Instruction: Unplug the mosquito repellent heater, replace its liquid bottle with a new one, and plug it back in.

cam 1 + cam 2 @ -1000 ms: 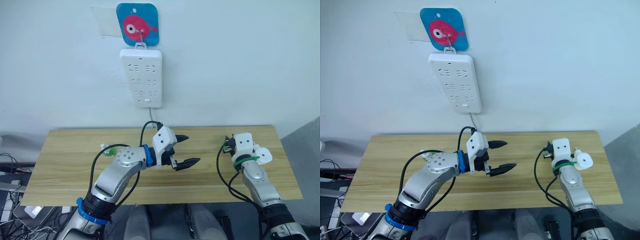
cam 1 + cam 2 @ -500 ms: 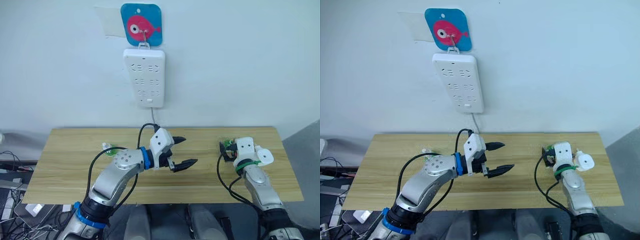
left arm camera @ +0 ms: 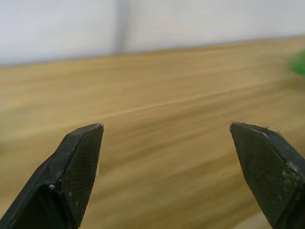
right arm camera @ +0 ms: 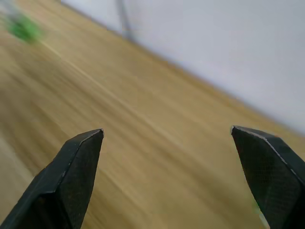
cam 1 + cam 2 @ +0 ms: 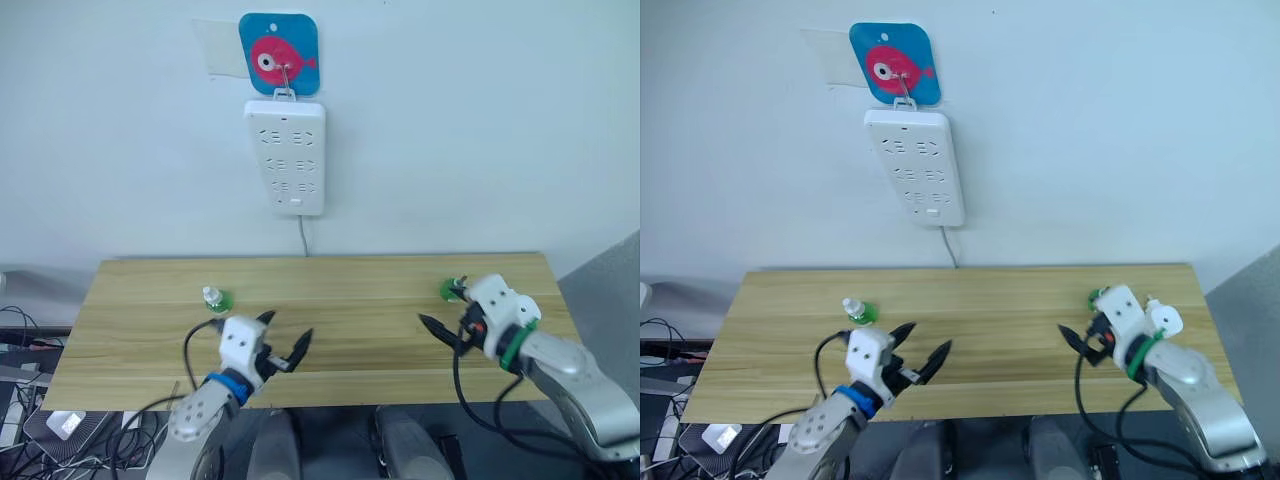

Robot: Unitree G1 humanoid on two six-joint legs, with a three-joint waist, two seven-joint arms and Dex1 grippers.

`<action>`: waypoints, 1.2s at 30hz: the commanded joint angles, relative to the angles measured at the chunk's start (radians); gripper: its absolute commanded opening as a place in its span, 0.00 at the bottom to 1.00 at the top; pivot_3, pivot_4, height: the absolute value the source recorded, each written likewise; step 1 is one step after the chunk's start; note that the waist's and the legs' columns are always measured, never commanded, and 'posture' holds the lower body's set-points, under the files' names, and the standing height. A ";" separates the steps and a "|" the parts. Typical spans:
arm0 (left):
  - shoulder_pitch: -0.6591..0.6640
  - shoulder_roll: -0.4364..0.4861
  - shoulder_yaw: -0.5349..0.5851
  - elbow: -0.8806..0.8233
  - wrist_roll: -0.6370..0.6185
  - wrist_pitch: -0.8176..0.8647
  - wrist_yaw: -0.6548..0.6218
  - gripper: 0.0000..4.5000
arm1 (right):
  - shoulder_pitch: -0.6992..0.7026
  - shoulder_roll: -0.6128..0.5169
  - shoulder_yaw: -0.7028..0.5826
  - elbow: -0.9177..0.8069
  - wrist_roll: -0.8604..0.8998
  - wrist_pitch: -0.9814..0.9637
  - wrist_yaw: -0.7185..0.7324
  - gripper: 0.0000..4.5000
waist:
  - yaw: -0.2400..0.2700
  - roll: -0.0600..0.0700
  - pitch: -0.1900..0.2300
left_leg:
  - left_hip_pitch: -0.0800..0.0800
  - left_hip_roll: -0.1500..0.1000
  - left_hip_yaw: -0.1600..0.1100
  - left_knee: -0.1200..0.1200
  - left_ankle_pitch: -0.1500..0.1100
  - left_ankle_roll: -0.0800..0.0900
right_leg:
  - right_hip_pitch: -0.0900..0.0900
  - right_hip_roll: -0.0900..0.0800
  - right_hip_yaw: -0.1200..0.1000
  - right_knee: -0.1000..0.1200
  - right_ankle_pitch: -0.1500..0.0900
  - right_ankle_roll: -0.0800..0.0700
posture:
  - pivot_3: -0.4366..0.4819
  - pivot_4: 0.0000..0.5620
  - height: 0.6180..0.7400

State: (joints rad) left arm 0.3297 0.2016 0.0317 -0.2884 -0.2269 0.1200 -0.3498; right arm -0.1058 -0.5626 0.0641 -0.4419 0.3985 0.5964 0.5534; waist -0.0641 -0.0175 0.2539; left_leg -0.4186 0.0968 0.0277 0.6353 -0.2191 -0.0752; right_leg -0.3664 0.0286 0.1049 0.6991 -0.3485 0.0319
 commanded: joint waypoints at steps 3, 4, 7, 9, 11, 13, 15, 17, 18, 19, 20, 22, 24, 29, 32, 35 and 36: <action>0.051 -0.077 0.120 0.123 0.061 -0.202 0.146 1.00 | -0.253 0.062 0.161 -0.032 0.108 0.090 0.182 0.99 | 0.008 -0.002 0.001 | -0.001 -0.001 0.002 0.000 0.000 0.000 | -0.001 0.000 0.002 -0.001 0.000 0.000 | 0.46 0.47 1.00; 0.046 -0.082 0.126 0.142 0.067 -0.222 0.154 1.00 | -0.271 0.058 0.174 -0.028 0.111 0.084 0.209 0.99 | 0.016 -0.004 0.001 | -0.001 -0.001 0.001 0.000 0.000 0.000 | -0.001 0.000 0.001 -0.001 0.000 0.000 | 0.46 0.47 1.00; -0.022 -0.096 0.162 0.245 0.043 -0.276 0.166 1.00 | -0.331 0.036 0.204 0.012 0.100 0.028 0.312 0.99 | 0.047 -0.005 0.002 | -0.006 0.000 0.000 0.000 -0.001 0.001 | -0.003 -0.001 -0.003 -0.004 0.000 0.000 | 0.49 0.50 1.00; -0.074 -0.098 0.182 0.328 0.034 -0.319 0.164 1.00 | -0.359 0.028 0.220 0.046 0.079 0.004 0.350 0.99 | 0.057 -0.006 0.002 | -0.009 0.000 -0.001 0.000 -0.001 0.001 | -0.006 -0.001 -0.005 -0.004 0.000 -0.001 | 0.49 0.51 1.00; -0.120 -0.093 0.192 0.406 0.036 -0.362 0.156 1.00 | -0.382 0.033 0.225 0.076 0.065 -0.009 0.363 0.99 | 0.062 -0.006 0.003 | -0.009 0.000 -0.001 0.000 -0.001 0.001 | -0.006 -0.002 -0.005 -0.004 0.000 -0.001 | 0.50 0.52 1.00; -0.170 -0.088 0.196 0.479 0.032 -0.395 0.141 1.00 | -0.401 0.045 0.221 0.095 0.060 -0.005 0.359 0.99 | 0.061 -0.006 0.004 | -0.009 0.000 0.000 0.001 -0.001 0.001 | -0.006 -0.002 -0.004 -0.003 0.000 -0.001 | 0.49 0.54 1.00; -0.219 -0.076 0.199 0.554 0.036 -0.430 0.129 1.00 | -0.409 0.054 0.214 0.095 0.060 0.011 0.348 0.99 | 0.061 -0.006 0.004 | -0.008 0.000 0.000 0.001 -0.001 0.001 | -0.006 -0.002 -0.004 -0.003 0.000 -0.001 | 0.49 0.55 1.00; -0.268 -0.063 0.207 0.637 0.039 -0.464 0.122 1.00 | -0.408 0.056 0.206 0.084 0.065 0.031 0.339 0.99 | 0.061 -0.007 0.006 | -0.008 0.000 -0.001 0.001 -0.001 0.001 | -0.006 -0.001 -0.005 -0.003 0.000 -0.001 | 0.48 0.56 1.00; -0.292 -0.056 0.212 0.679 0.038 -0.480 0.118 1.00 | -0.406 0.056 0.201 0.077 0.068 0.043 0.333 0.99 | 0.061 -0.007 0.007 | -0.008 0.000 -0.001 0.001 -0.001 0.001 | -0.006 -0.001 -0.005 -0.003 0.000 -0.001 | 0.47 0.57 1.00; -0.317 -0.044 0.212 0.728 0.048 -0.496 0.116 1.00 | -0.404 0.058 0.197 0.069 0.071 0.060 0.322 0.99 | 0.061 -0.007 0.008 | -0.008 0.000 -0.001 0.001 -0.001 0.001 | -0.006 -0.001 -0.005 -0.003 0.000 -0.001 | 0.47 0.57 1.00; -0.338 -0.035 0.213 0.767 0.057 -0.515 0.119 1.00 | -0.401 0.058 0.191 0.062 0.075 0.076 0.312 0.99 | 0.061 -0.007 0.008 | -0.009 0.000 0.000 0.001 -0.001 0.001 | -0.006 -0.001 -0.005 -0.003 0.000 -0.001 | 0.46 0.57 1.00; -0.383 -0.022 0.219 0.844 0.060 -0.542 0.120 1.00 | -0.398 0.054 0.185 0.050 0.079 0.098 0.305 0.99 | 0.061 -0.007 0.011 | -0.009 0.000 0.000 0.000 -0.001 0.001 | -0.006 -0.001 -0.005 -0.003 0.000 -0.001 | 0.45 0.58 1.00; -0.428 -0.013 0.222 0.914 0.056 -0.565 0.113 1.00 | -0.398 0.048 0.182 0.041 0.079 0.113 0.305 0.99 | 0.060 -0.007 0.013 | -0.009 0.001 0.000 0.000 -0.001 0.001 | -0.006 -0.001 -0.005 -0.003 0.000 -0.001 | 0.45 0.58 1.00; -0.525 0.004 0.219 1.059 0.050 -0.614 0.073 1.00 | -0.410 0.048 0.162 0.034 0.085 0.149 0.295 0.99 | 0.057 -0.007 0.016 | -0.009 0.000 0.000 0.000 -0.001 0.000 | -0.006 -0.001 -0.005 -0.003 0.000 -0.001 | 0.43 0.58 1.00; -0.582 0.019 0.220 1.147 0.054 -0.638 0.059 1.00 | -0.420 0.050 0.157 0.036 0.085 0.160 0.286 0.99 | 0.054 -0.007 0.017 | -0.009 0.000 0.000 0.000 0.001 -0.002 | -0.006 -0.001 -0.005 -0.003 0.000 -0.001 | 0.43 0.58 1.00; -0.621 0.028 0.222 1.207 0.054 -0.659 0.054 1.00 | -0.427 0.052 0.157 0.038 0.081 0.170 0.278 0.99 | 0.051 -0.007 0.017 | -0.009 0.001 0.000 0.000 0.001 -0.003 | -0.006 -0.001 -0.005 -0.003 0.000 -0.001 | 0.43 0.58 1.00; -0.628 0.029 0.222 1.219 0.054 -0.667 0.052 1.00 | -0.428 0.051 0.157 0.038 0.081 0.171 0.278 0.99 | 0.048 -0.007 0.017 | -0.009 0.001 0.000 0.000 0.001 -0.003 | -0.006 -0.001 -0.005 -0.003 0.000 -0.001 | 0.43 0.58 1.00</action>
State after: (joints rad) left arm -0.3067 0.2250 0.2465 0.9009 -0.1754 -0.5284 -0.2927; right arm -0.5247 -0.5102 0.2410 -0.3638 0.4642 0.7686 0.8309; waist -0.0157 -0.0242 0.2713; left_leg -0.4271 0.0974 0.0280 0.6354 -0.2178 -0.0781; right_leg -0.3724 0.0273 0.0998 0.6960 -0.3485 0.0314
